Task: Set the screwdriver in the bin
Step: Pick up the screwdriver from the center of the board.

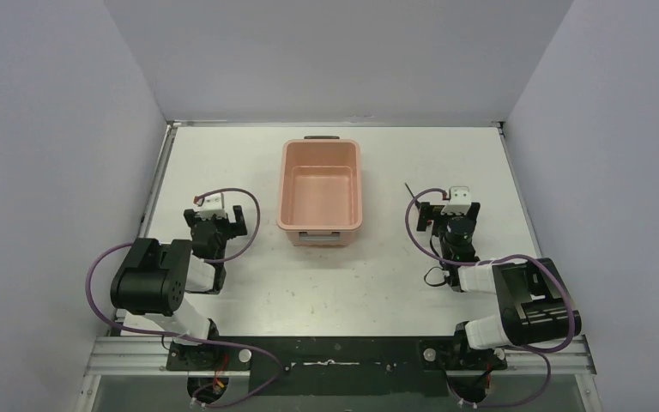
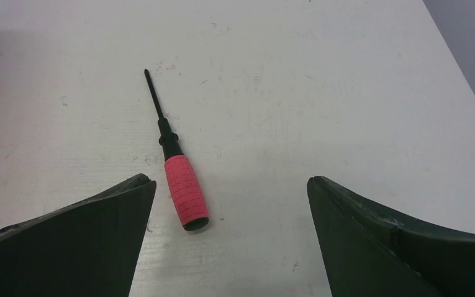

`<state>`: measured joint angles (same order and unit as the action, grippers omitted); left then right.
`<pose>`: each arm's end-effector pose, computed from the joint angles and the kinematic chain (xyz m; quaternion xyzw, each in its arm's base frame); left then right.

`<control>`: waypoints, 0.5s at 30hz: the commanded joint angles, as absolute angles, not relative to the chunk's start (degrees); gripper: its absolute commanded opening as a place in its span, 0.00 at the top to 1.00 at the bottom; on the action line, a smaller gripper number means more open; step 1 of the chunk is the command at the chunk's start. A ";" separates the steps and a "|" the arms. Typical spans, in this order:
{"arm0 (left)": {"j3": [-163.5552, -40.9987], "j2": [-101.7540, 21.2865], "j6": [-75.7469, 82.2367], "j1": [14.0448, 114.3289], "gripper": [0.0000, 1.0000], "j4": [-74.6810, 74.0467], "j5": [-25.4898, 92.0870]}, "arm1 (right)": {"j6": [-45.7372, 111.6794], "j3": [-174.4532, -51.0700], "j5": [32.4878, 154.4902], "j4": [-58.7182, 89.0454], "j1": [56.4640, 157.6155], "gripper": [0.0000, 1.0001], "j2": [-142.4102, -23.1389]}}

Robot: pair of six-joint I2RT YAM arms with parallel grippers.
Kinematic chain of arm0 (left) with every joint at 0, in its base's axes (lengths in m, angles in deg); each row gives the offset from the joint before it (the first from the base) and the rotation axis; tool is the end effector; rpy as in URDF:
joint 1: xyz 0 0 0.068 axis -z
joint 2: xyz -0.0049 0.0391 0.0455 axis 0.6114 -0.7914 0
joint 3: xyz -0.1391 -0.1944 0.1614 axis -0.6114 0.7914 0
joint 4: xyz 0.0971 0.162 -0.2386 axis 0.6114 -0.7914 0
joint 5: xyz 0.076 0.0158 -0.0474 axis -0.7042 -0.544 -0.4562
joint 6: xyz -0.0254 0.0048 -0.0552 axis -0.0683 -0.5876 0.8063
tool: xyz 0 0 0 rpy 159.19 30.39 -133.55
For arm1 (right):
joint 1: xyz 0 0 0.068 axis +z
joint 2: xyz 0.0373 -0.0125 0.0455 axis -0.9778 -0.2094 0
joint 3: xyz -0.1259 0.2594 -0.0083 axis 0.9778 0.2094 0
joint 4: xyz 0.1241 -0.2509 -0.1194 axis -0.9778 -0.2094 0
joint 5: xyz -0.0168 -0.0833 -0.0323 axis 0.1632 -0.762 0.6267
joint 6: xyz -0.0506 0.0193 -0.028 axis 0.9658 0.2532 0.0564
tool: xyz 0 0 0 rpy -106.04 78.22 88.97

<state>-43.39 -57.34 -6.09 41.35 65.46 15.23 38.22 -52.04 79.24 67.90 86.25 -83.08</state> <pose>0.2621 -0.0089 0.0960 -0.0446 0.7714 0.0335 0.6339 0.2625 0.0332 0.1187 -0.0113 0.7892 0.0075 0.6140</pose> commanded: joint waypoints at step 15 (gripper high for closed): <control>-44.70 -57.18 -6.56 41.47 0.03 66.85 15.19 | 37.59 -55.40 78.05 67.80 86.47 0.00 -84.52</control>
<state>-43.39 -57.34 -6.09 41.35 65.46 15.23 38.09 -53.12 78.56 67.13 86.25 -83.69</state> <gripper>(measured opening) 0.971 0.999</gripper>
